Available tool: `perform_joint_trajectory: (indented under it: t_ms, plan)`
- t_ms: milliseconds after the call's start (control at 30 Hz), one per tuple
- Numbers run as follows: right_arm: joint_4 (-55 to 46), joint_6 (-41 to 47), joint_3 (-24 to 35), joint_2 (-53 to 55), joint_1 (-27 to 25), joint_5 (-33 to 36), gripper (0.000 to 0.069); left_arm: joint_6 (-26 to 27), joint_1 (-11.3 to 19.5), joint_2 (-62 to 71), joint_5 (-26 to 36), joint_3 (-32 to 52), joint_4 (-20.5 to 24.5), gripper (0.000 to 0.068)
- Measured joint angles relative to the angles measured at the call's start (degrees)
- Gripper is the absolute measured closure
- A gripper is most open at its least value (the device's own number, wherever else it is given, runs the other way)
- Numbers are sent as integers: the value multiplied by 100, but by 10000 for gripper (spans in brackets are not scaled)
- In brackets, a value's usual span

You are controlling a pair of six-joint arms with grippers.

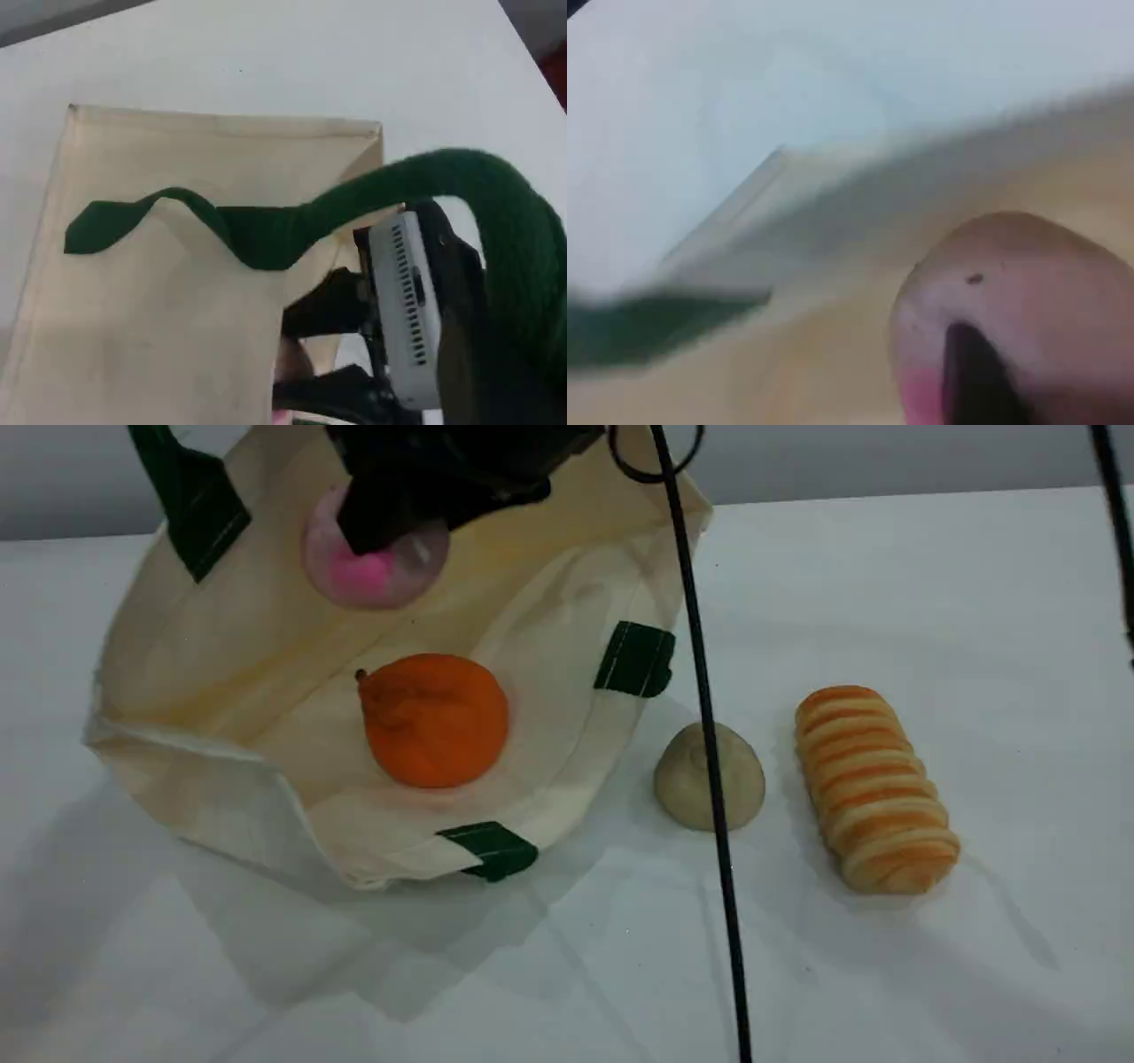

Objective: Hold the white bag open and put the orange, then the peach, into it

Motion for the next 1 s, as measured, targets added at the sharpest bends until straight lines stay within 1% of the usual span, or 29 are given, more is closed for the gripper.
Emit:
perform_joint_trajectory:
  t_ms: [67, 167, 233, 333, 400, 533, 567, 633, 700, 800, 900, 1000]
  plan:
    - [139, -7, 0, 103, 79, -413, 384, 0, 0, 0, 0, 0, 0, 615]
    - [238, -82, 0, 306, 132, -763, 384, -1, 0, 0, -4, 0, 0, 615]
    - [259, -211, 0, 449, 157, -821, 384, -1, 0, 0, -4, 0, 0, 615]
    - [365, -334, 0, 558, 168, -723, 384, -1, 0, 0, -4, 0, 0, 615]
    - [545, -355, -5, 551, 168, -710, 384, -1, 0, 0, -4, 0, 10, 615]
    - [853, -714, -10, 551, 168, -649, 384, -1, 0, 0, -4, 0, 10, 615]
    - [934, -795, -10, 551, 168, -622, 376, -1, 0, 0, -4, 0, 10, 615]
    - [1064, -913, -10, 551, 168, -579, 335, -1, 0, 2, -4, 0, 10, 615]
    - [1080, -933, -10, 551, 168, -535, 278, -1, 0, 2, -4, 0, 10, 615]
    - [1073, -933, -10, 551, 168, -477, 212, -1, 0, 2, -4, 0, 10, 615]
    - [981, -928, -10, 551, 168, -353, 186, -1, 0, 2, -4, 0, 12, 615]
    - [828, -906, -10, 531, 168, -204, 183, -1, 0, 2, -4, 0, 47, 615]
